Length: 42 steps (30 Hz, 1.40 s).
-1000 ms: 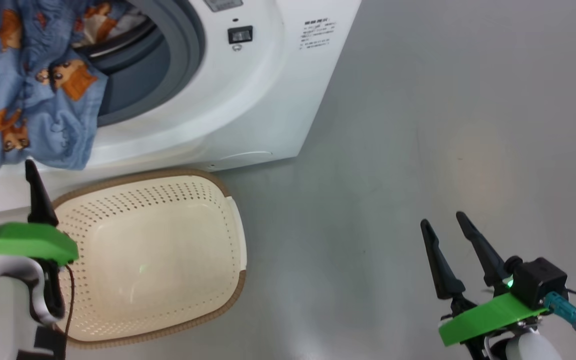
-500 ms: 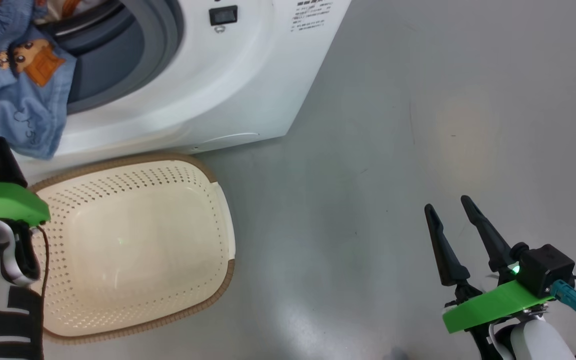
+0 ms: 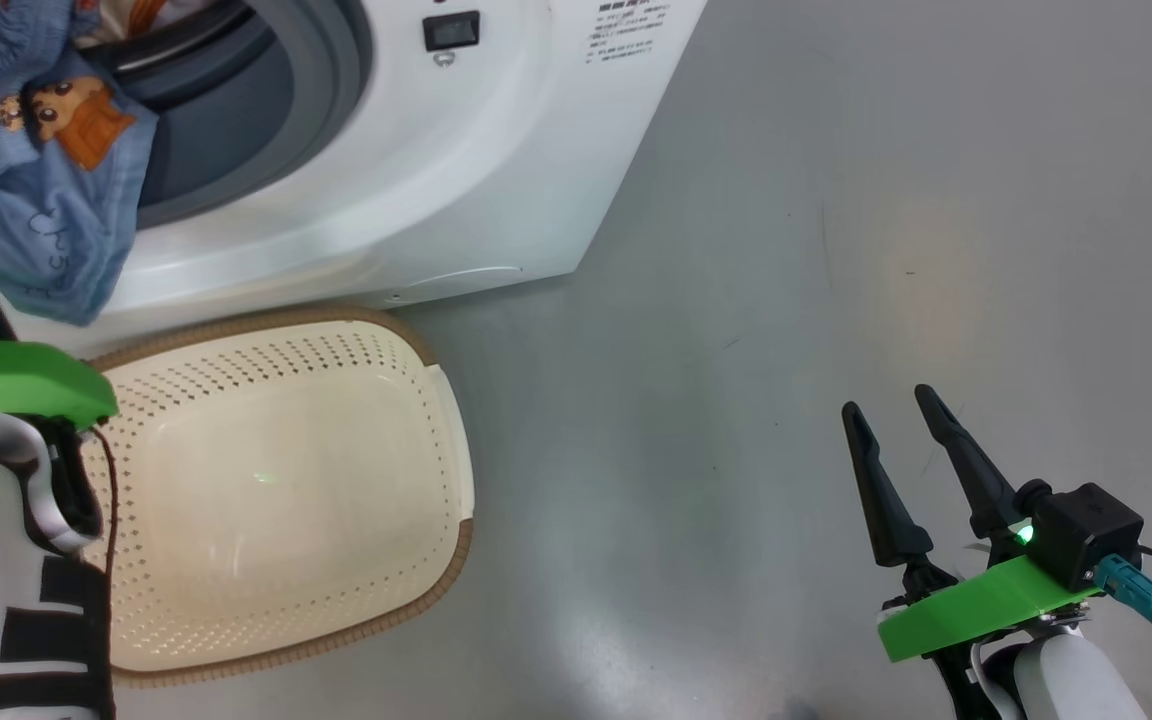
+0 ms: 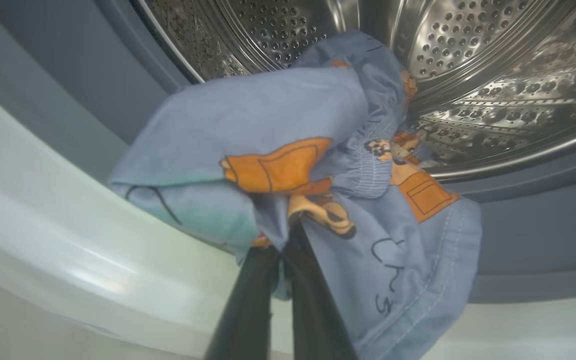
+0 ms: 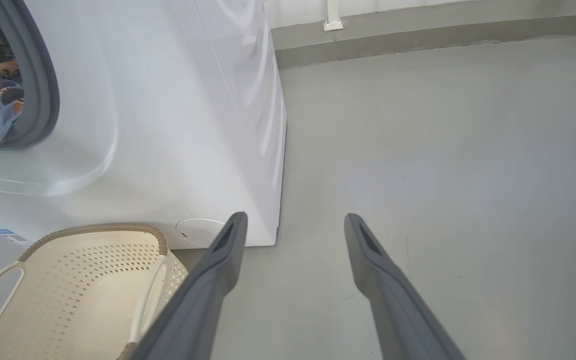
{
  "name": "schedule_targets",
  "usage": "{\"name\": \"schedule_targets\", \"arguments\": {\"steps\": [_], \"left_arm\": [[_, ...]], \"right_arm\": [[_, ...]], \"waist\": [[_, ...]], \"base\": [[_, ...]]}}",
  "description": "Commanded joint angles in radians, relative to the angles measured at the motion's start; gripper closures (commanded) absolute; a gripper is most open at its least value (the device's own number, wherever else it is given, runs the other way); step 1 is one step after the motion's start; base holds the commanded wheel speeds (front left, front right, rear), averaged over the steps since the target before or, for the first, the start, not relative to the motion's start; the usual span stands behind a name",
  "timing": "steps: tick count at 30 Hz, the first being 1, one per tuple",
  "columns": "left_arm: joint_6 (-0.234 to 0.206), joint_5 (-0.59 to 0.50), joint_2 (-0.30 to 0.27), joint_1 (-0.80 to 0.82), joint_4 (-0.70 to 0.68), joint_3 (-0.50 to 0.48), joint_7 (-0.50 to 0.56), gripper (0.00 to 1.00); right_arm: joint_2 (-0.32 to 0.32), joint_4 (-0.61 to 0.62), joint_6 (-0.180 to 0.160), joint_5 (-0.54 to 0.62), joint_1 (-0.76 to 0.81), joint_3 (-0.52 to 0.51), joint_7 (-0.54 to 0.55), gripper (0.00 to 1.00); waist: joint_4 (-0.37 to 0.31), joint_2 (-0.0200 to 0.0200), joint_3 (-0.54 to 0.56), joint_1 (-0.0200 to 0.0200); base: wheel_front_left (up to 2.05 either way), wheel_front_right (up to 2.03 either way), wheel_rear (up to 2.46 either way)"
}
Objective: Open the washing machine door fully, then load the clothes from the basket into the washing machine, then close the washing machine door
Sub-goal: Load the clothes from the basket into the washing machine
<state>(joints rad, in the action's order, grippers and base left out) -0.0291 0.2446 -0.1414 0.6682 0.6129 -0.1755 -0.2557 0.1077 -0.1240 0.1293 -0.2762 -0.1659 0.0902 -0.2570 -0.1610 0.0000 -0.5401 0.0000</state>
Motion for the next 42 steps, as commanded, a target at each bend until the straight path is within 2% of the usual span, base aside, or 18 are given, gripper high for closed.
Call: {"name": "schedule_targets", "arguments": {"steps": [1,10,19,32,37,42], "left_arm": [[0.008,-0.016,-0.027,-0.017,-0.04,-0.021,-0.006,1.0],[0.032,-0.024,-0.013,-0.001,-0.071,-0.019,-0.006,1.0],[0.024,-0.052,-0.032,0.151,0.004,0.02,-0.004,1.0],[0.006,-0.054,-0.134,0.396,0.24,0.015,0.004,1.0],[0.028,-0.05,-0.182,0.524,0.364,0.023,0.003,1.0],[0.059,-0.043,-0.204,0.617,0.448,0.034,0.003,1.0]], "right_arm": [[0.007,0.018,0.001,0.006,0.003,0.027,-0.005,0.0],[0.001,0.013,0.001,0.002,0.005,0.035,-0.005,0.0],[-0.006,0.002,0.001,-0.006,0.011,0.057,-0.005,0.0],[-0.014,-0.004,0.001,-0.012,0.03,0.075,-0.005,0.0],[0.0,0.002,0.001,-0.01,0.048,0.072,-0.005,0.0],[0.003,0.013,0.001,-0.011,0.063,0.064,-0.005,0.0]], "waist": [[0.002,0.0,0.002,0.0],[-0.005,0.0,0.015,0.0],[-0.046,0.0,0.022,0.0],[-0.12,0.0,-0.01,0.0],[-0.15,0.0,-0.053,0.0],[-0.163,0.0,-0.09,0.0]], "base": [[0.0,0.0,0.0],[0.0,0.0,0.0],[0.0,0.0,0.0],[0.0,0.0,0.0],[0.0,0.0,0.0],[0.0,0.0,0.0]]}}
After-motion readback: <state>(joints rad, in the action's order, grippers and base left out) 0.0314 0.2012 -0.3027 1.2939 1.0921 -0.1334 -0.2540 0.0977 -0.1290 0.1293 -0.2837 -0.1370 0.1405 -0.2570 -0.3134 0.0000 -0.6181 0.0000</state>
